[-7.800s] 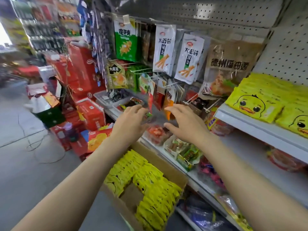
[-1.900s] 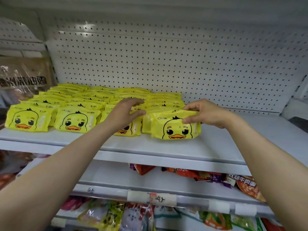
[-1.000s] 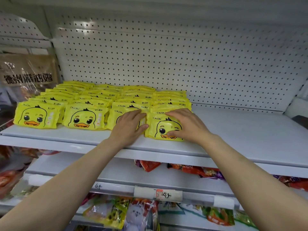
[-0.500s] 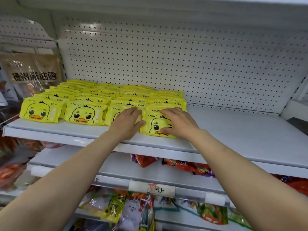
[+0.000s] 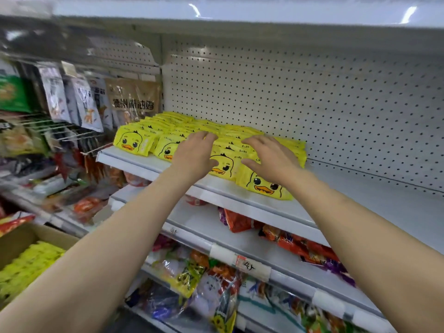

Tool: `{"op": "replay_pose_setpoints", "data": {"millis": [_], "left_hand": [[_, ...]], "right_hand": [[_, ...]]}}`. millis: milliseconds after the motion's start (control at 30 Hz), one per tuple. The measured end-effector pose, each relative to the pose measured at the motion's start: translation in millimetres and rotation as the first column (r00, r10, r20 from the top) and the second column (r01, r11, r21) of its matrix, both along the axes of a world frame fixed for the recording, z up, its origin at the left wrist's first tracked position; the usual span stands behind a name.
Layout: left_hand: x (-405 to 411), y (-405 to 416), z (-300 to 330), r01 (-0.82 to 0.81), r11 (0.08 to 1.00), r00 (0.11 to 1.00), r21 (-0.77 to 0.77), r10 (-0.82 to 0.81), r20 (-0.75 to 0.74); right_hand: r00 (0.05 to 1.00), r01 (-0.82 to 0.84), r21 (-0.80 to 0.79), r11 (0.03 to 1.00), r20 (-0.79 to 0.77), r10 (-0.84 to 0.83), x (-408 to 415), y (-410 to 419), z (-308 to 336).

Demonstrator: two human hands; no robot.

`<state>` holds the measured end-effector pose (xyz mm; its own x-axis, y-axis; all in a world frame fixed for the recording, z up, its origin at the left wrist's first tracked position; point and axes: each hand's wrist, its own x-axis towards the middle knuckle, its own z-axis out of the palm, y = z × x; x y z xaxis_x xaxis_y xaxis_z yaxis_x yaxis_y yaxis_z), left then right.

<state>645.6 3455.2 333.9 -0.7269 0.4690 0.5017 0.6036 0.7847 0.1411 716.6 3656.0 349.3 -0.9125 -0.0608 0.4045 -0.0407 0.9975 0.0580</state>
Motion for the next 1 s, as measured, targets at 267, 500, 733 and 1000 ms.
{"op": "replay_pose_setpoints", "data": {"millis": [267, 500, 733, 1000], "left_hand": [[21, -118, 1, -0.005, 0.998, 1.000, -0.061, 0.006, 0.025], [30, -260, -25, -0.040, 0.996, 0.998, -0.074, 0.043, 0.038], [29, -384, -39, -0.146, 0.984, 0.989, -0.102, 0.146, -0.008], [4, -476, -67, -0.239, 0.960, 0.966, -0.148, 0.251, 0.062]], "right_hand": [[0.993, -0.119, -0.043, 0.992, 0.021, 0.120, 9, -93, -2], [0.974, -0.221, -0.153, 0.963, 0.005, 0.225, 3, -217, -33], [0.944, -0.322, -0.180, 0.929, 0.014, 0.330, -20, -353, -44], [0.908, -0.385, -0.170, 0.907, 0.107, 0.405, -67, -454, -65]]}}
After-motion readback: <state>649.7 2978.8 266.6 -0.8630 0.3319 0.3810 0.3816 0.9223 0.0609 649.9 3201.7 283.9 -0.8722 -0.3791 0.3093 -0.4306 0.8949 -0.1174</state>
